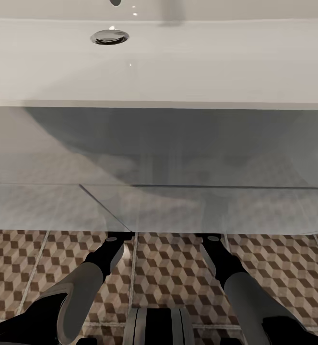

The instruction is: Take the four mousetraps from the cabinet in the bathroom and place them on the bathroom floor. Make sure all four end up on the same floor surface, and ensure that at least two of them are either under or directly next to the same bathroom sink.

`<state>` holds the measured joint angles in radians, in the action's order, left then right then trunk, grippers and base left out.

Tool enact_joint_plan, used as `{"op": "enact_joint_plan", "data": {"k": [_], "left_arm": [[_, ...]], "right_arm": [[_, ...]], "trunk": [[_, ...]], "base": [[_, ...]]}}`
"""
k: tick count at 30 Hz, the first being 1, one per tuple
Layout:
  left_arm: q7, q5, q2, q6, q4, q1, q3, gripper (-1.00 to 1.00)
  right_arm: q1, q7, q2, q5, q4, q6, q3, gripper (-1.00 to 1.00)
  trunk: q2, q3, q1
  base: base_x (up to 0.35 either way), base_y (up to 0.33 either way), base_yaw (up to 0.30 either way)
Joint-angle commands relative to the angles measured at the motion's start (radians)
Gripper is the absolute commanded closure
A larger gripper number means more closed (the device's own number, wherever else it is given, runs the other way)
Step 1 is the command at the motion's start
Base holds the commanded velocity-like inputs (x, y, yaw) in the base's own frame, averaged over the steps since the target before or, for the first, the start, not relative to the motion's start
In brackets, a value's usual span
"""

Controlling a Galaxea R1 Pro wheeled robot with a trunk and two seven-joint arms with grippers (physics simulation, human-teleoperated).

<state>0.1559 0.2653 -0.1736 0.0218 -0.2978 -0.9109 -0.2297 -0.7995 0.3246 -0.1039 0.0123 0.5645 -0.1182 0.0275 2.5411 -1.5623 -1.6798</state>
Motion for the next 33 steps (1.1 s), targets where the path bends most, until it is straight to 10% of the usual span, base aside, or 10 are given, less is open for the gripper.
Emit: {"op": "enact_joint_plan", "data": {"k": [1,33], "left_arm": [[0.002,0.011,-0.001,-0.003,-0.001,0.0,-0.005,1.0],[0.003,0.018,0.002,-0.019,0.052,0.001,-0.001,1.0]], "right_arm": [[0.0,0.006,0.0,-0.002,0.002,-0.007,0.003,1.0],[0.0,0.005,0.004,-0.003,-0.097,0.006,0.003,1.0]], "trunk": [[0.0,-0.001,0.0],[0.0,-0.001,0.0]], "base": [[0.0,0.0,0.0],[0.0,0.0,0.0]]}}
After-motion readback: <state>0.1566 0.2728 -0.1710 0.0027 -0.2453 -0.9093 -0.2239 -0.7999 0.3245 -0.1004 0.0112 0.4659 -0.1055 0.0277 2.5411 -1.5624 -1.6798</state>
